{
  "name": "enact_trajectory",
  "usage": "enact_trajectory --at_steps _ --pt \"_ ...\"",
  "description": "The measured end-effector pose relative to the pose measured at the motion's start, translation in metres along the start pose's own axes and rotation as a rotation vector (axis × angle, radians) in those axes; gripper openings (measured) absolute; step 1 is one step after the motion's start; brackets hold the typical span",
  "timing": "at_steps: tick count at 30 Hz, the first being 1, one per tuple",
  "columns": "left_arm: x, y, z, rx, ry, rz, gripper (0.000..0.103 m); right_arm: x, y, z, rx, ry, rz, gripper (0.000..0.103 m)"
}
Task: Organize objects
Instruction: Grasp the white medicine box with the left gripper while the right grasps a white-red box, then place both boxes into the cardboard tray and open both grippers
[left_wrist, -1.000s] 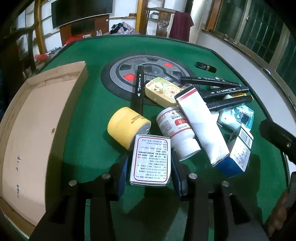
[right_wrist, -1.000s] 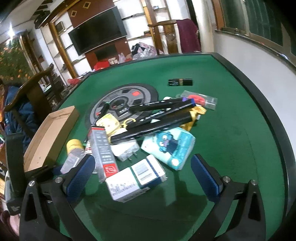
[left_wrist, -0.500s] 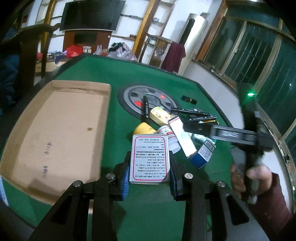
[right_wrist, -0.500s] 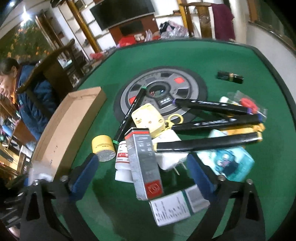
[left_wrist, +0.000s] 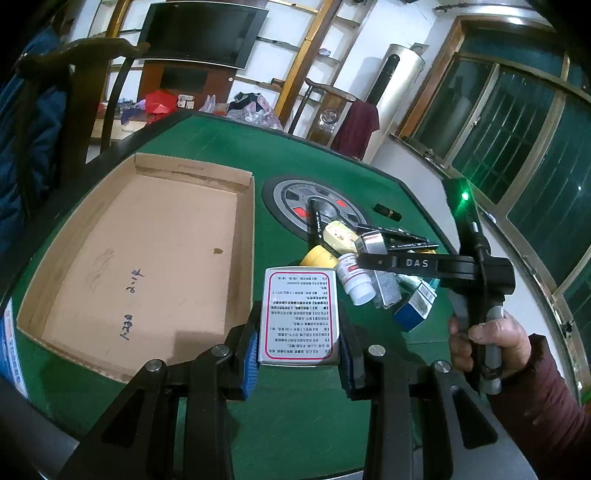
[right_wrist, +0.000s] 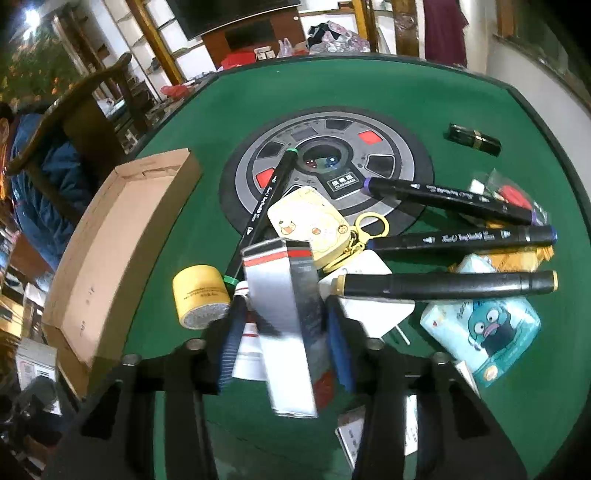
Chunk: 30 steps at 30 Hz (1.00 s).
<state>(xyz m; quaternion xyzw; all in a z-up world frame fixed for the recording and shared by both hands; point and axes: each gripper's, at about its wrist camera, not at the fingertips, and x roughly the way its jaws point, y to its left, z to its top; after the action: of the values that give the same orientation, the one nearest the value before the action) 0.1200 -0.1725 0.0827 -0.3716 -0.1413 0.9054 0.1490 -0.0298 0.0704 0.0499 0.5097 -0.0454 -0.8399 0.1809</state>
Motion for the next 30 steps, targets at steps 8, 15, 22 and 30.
enact_trajectory --at_steps 8,15,22,30 --pt "-0.021 0.017 0.013 -0.033 -0.047 0.013 0.03 -0.037 0.002 -0.002 0.037 -0.087 0.076 0.032" --pt "-0.021 0.037 0.061 0.0 -0.071 0.093 0.03 -0.058 0.059 0.038 0.019 -0.091 0.31 0.032" --pt "0.046 0.086 0.118 -0.088 0.033 0.107 0.03 0.023 0.116 0.076 0.056 0.027 0.337 0.032" --pt "0.121 0.139 0.123 -0.216 0.132 0.094 0.03 0.09 0.136 0.094 0.085 0.102 0.256 0.032"
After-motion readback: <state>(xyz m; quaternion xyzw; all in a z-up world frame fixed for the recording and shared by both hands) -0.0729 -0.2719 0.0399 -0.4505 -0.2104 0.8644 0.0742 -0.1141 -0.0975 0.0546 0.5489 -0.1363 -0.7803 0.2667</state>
